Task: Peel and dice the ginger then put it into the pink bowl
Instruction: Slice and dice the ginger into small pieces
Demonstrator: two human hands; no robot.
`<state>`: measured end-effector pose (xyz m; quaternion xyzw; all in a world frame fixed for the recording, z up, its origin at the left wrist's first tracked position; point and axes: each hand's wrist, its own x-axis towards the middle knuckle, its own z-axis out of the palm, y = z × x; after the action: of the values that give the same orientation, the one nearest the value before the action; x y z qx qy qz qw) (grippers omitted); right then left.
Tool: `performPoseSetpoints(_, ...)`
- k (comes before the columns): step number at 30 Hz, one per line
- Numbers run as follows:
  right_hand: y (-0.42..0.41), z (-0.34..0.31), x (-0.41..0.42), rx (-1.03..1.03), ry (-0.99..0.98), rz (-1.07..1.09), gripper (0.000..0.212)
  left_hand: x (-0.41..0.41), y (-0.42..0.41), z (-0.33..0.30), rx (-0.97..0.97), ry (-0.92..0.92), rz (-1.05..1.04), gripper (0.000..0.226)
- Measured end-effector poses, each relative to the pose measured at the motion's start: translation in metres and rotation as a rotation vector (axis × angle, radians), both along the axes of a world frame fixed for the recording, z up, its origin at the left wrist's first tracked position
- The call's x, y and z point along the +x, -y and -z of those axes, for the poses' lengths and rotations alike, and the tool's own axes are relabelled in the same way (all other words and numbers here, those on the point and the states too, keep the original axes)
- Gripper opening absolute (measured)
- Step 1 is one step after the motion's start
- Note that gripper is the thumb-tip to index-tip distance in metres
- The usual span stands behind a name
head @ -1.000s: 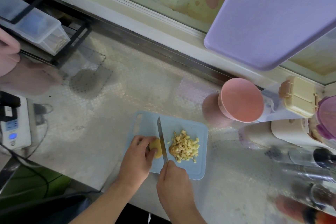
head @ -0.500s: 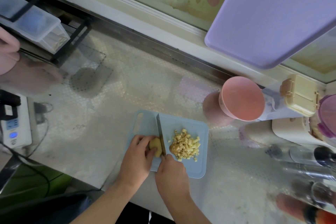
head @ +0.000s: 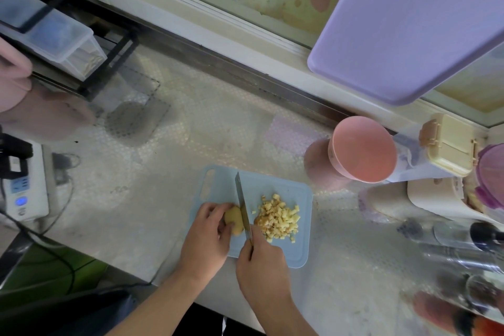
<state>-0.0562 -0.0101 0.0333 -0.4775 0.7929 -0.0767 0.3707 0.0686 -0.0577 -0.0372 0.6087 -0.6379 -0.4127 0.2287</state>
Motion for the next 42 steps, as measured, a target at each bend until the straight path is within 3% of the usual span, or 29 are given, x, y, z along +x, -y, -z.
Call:
performPoseSetpoints(4, -0.004, -0.007, -0.005, 0.028, -0.004, 0.006, 0.016, 0.000, -0.001, 0.002, 0.019, -0.031, -0.019, 0.036)
performPoseSetpoints(10, -0.007, -0.013, -0.003, 0.091, -0.020, -0.001, 0.035, 0.001, -0.001, 0.004, 0.017, -0.042, -0.025, 0.033)
performPoseSetpoints(27, -0.008, -0.021, 0.015, 0.277, -0.077, -0.083, 0.011, -0.003, 0.001, 0.001, 0.046, -0.014, -0.052, 0.030)
performPoseSetpoints(42, 0.014, -0.002, 0.018, 0.229, -0.115, -0.102, 0.010, -0.001, 0.003, 0.000, 0.050, 0.004, -0.045, 0.028)
